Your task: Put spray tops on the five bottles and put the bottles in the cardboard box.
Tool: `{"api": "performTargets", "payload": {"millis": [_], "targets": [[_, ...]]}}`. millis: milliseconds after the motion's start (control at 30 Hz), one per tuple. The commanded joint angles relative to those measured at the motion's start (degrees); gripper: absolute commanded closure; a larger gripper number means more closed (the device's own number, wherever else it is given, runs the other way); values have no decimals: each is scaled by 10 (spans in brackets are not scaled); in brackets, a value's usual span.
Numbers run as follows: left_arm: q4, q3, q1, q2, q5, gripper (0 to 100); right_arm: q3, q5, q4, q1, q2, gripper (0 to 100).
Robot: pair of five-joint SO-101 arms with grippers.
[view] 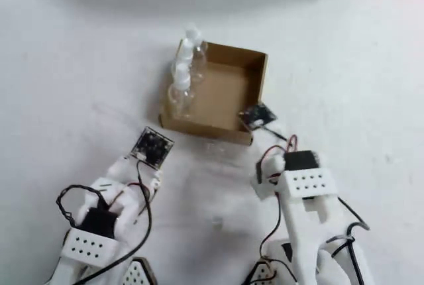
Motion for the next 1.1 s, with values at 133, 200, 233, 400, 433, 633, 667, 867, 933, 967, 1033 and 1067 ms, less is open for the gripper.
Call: {"api": "performTargets", "payload": {"millis": [133,200,233,400,433,633,667,867,933,967,1033,1067], "targets": [[-19,-17,-5,-11,-5,928,-9,-14,-14,-59,-9,984],[-35,-16,-5,-11,-5,928,-15,-14,-6,-50,-9,984],[-40,-16,-5,-11,-5,928,-21,-13,2,-36,-9,984],[-45,-23,0,-12,-5,924,-54,28,34,77,-9,984],[-40,-29,0,-12,-5,924,-55,35,34,105,-9,984],[-20,-36,-4,-12,-80,928,-53,64,32,237,-9,984],[-20,-36,-4,-12,-95,928,-53,64,32,245,-9,984],[-20,-46,-15,-11,-55,928,-53,64,48,245,-9,984],[-22,-47,-19,-11,-38,928,-47,64,49,245,-9,984],[-22,-49,-19,-11,-32,928,-44,64,47,245,-9,984],[-25,-52,-22,-11,-18,928,-43,64,47,232,-9,984],[-25,-53,-28,-11,-6,928,-43,64,47,221,-10,984]]}}
